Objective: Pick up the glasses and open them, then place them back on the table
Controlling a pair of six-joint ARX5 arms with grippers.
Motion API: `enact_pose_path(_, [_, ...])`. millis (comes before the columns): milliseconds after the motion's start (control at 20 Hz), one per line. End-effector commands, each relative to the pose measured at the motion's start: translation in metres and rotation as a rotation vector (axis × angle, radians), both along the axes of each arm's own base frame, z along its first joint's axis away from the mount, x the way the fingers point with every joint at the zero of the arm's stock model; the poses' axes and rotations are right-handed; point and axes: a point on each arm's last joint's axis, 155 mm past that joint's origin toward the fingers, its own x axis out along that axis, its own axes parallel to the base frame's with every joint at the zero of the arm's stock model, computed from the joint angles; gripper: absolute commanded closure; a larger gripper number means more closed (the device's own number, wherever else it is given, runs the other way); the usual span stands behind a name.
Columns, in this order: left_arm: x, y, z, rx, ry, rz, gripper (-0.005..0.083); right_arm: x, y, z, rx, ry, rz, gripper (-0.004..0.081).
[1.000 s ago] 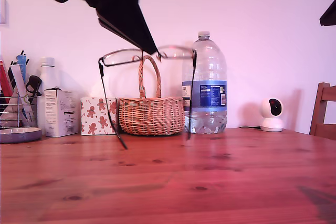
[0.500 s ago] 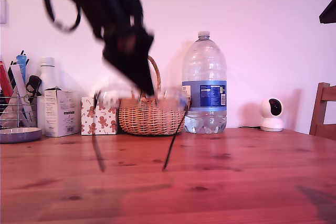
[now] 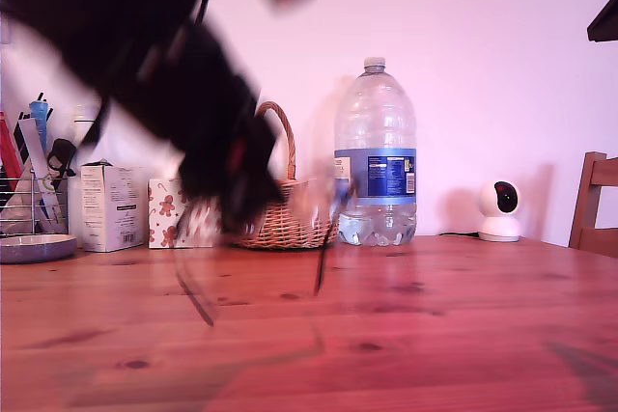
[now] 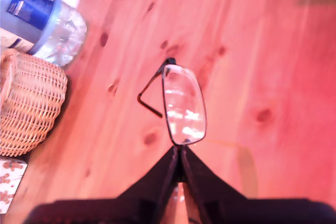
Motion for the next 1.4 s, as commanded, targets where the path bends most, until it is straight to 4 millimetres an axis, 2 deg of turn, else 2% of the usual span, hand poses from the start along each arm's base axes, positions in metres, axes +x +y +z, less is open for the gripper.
enact_pose_path(0, [-0.007, 0.0, -0.007, 0.009, -0.041, -0.012, 0.0795, 0.001, -0.001, -0.004, 0.016, 0.008, -0.006, 0.0768])
enact_pose_path(200, [-0.017, 0.001, -0.017, 0.015, -0.041, -0.035, 0.0795, 0.001, -0.001, -0.004, 0.024, 0.011, -0.007, 0.0768])
enact_pose_path(600, [-0.037, -0.016, -0.045, -0.021, 0.107, -0.127, 0.0795, 0.001, 0.0, -0.004, 0.047, 0.017, -0.009, 0.0768])
enact_pose_path(950, [-0.043, -0.015, -0.067, -0.065, 0.278, -0.16, 0.0795, 0.001, 0.0, 0.0, 0.055, 0.005, -0.008, 0.0768])
enact_pose_path(1300, [-0.041, -0.013, -0.069, -0.084, 0.316, -0.171, 0.0779, 0.001, 0.001, 0.0, 0.064, 0.007, -0.003, 0.0768])
enact_pose_path(1350, [-0.042, -0.014, -0.069, -0.087, 0.319, -0.178, 0.0747, 0.001, 0.001, 0.0, 0.064, 0.007, -0.003, 0.0768])
